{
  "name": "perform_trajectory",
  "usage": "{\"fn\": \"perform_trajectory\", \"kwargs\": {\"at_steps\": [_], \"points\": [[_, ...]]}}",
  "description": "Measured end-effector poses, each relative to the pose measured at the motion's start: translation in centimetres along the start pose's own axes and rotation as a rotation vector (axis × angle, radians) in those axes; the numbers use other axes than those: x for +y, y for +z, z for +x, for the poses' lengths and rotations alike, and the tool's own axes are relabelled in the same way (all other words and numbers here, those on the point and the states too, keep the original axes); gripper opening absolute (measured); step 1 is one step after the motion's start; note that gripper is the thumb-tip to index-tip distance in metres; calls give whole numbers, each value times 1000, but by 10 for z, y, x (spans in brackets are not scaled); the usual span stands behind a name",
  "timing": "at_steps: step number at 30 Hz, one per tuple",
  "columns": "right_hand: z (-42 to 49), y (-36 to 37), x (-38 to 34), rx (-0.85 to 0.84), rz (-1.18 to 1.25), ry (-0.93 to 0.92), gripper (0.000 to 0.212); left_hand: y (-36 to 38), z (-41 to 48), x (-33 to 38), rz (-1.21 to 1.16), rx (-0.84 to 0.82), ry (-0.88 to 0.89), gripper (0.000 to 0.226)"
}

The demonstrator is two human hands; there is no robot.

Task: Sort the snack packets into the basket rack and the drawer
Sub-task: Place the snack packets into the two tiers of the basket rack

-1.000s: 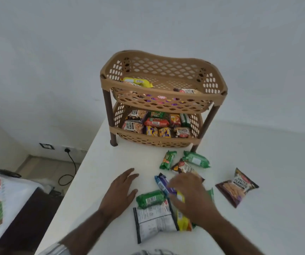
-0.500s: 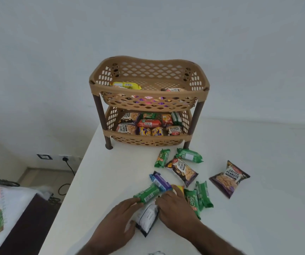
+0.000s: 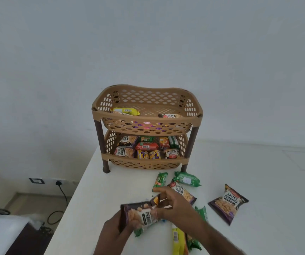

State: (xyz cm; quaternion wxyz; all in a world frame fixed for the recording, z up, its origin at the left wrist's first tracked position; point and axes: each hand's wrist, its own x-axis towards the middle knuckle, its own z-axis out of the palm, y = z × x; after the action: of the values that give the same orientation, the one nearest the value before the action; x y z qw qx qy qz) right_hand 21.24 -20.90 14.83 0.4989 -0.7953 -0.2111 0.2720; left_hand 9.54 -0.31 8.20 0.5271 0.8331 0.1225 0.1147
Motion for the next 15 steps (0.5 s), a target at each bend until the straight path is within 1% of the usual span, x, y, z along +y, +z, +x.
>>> {"fn": "perform_trajectory", "kwargs": {"at_steps": [1, 2, 3, 4, 6, 7, 8, 9, 10, 11, 12, 13, 15], "points": [[-1, -4, -9, -9, 42, -5, 54, -1, 5, 9, -75, 5, -13, 26], [0, -8, -18, 3, 54, -11, 50, -1, 9, 15, -136, 1, -10, 21], [1, -10, -28, 33, 48, -20, 40, -3, 15, 27, -215, -8, -4, 17], [4, -14, -38, 67, 37, -34, 29, -2, 21, 31, -288, 4, -6, 40], [10, -25, -64, 118, 34, -63, 13, -2, 37, 35, -482, 26, -78, 85], [12, -32, -79, 140, 37, -83, 9, -1, 44, 34, -550, 35, -117, 102], [15, -42, -96, 169, 47, -112, 7, 1, 52, 29, -545, 45, -121, 108], [19, -52, -114, 209, 72, -142, 6, 2, 57, 23, -456, 59, -100, 104], [26, -64, -132, 259, 113, -166, 7, 3, 62, 14, -277, 59, -55, 95], [35, -77, -150, 314, 165, -179, 8, 2, 67, 4, -37, 37, -16, 86], [47, -91, -167, 371, 208, -188, 9, 3, 72, -13, 171, 13, 20, 83], [62, -104, -183, 421, 225, -195, 9, 5, 79, -32, 340, -30, 33, 86], [100, -129, -206, 463, 229, -180, 9, 6, 93, -66, 538, -111, 51, 96]]}}
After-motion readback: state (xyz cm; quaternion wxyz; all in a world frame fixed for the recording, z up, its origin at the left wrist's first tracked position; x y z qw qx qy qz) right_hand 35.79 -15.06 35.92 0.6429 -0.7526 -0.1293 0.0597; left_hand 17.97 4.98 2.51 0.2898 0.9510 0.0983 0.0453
